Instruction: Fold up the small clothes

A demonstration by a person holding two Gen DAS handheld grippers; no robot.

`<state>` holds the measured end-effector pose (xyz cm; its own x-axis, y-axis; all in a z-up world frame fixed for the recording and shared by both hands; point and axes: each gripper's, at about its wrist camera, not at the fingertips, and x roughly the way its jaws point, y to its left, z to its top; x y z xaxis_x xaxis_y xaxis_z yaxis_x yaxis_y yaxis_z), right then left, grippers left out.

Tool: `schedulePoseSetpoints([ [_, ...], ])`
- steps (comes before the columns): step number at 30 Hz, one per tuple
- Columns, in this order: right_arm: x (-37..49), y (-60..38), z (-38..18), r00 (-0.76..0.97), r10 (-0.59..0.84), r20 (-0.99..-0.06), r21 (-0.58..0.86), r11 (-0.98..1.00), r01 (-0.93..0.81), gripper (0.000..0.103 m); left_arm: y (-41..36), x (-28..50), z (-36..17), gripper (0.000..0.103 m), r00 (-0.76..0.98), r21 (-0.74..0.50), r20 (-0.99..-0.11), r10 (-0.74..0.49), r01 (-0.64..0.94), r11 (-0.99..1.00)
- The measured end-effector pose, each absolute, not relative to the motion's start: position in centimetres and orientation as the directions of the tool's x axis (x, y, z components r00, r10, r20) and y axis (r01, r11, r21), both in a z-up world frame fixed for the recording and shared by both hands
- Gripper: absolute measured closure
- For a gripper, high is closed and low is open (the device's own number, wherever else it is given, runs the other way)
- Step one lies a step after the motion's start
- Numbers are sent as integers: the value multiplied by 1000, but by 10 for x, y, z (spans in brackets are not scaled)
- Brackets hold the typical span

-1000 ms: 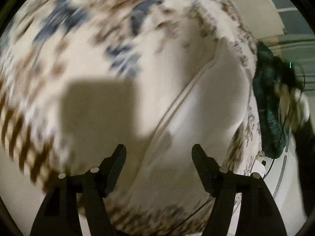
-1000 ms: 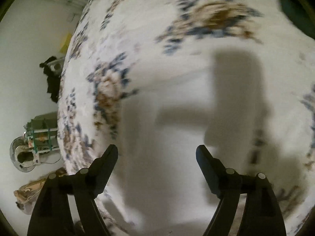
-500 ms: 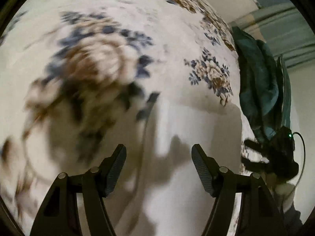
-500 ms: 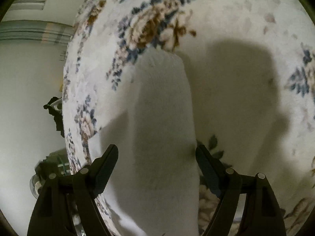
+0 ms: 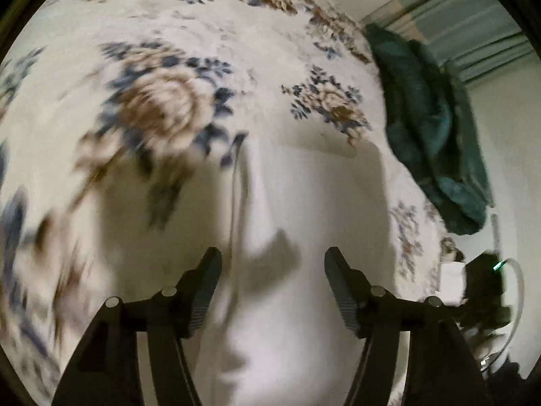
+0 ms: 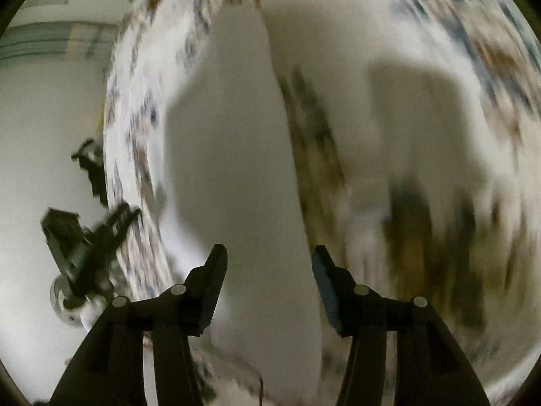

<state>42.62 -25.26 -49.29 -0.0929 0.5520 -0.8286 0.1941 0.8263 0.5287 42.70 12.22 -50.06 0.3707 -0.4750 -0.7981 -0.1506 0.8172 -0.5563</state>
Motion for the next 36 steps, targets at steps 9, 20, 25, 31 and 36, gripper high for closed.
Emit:
schedulePoseSetpoints([
  [9, 230, -245, -563, -223, 635, -740, 541, 758, 364, 51, 119, 243, -507, 42, 235, -408, -908, -347, -310, 859],
  [20, 130, -220, -582, -276, 563, -779, 485, 820, 304, 103, 96, 148, -551, 42, 148, -378, -926, -348, -400, 835],
  [25, 139, -253, -573, -75, 682, -727, 566, 657, 498, 37, 92, 141, -547, 42, 191, -419, -908, -373, -403, 814],
  [31, 155, -249, -608, -24, 767, -642, 625, 541, 562, 103, 93, 144, -542, 44, 228, -432, -901, -370, -382, 817],
  [36, 134, -224, -602, -80, 687, -722, 566, 653, 503, 103, 89, 145, -539, 61, 252, -440, -895, -369, -361, 822],
])
